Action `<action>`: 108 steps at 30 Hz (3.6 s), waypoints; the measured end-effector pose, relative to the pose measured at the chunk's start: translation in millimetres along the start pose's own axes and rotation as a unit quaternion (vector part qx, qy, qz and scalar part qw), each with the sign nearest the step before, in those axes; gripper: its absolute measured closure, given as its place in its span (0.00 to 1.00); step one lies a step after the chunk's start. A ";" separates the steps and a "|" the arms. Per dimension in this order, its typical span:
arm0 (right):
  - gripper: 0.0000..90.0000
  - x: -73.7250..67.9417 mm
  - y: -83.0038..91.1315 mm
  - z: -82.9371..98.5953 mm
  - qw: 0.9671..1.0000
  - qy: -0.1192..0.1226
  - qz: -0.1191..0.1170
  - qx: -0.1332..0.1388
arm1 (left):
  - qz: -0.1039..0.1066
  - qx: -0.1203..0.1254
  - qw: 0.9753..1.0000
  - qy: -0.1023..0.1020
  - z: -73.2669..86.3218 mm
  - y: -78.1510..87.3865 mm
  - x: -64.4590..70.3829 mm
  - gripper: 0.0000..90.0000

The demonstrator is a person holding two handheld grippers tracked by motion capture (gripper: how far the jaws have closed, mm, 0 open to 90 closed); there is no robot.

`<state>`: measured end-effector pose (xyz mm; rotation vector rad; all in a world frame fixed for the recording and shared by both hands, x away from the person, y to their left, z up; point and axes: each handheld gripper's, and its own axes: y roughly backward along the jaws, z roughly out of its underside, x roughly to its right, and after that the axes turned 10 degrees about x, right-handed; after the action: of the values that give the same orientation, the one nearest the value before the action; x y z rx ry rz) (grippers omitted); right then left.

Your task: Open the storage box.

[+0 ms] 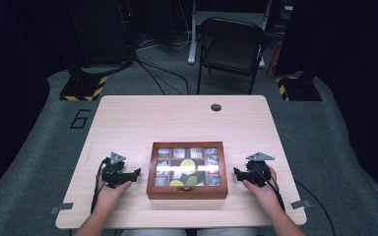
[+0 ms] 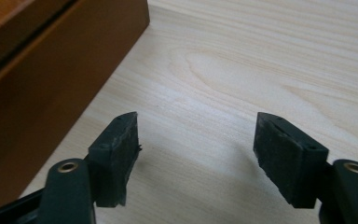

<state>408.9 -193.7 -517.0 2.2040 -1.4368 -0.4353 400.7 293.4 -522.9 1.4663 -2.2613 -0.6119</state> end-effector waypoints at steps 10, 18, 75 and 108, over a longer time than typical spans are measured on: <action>0.41 -11.9 15.7 -8.2 0.999 0.043 -0.020 0.004 | 0.026 0.006 1.000 0.002 -6.8 11.1 8.4 0.35; 0.41 -15.9 22.6 -10.9 0.999 0.039 -0.030 0.001 | 0.042 0.007 0.999 0.005 -9.2 18.2 14.9 0.36; 0.46 -60.7 96.2 1.6 0.992 0.056 -0.101 0.042 | 0.111 0.039 0.993 -0.003 4.0 91.9 55.0 0.40; 0.51 -79.7 75.5 10.5 0.986 0.087 -0.144 0.003 | 0.156 0.005 0.986 -0.057 9.9 73.2 81.6 0.44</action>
<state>313.8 -148.7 -484.1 2.3978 -1.0348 -0.3240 308.5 246.4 -485.1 1.0713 -2.5150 -0.5977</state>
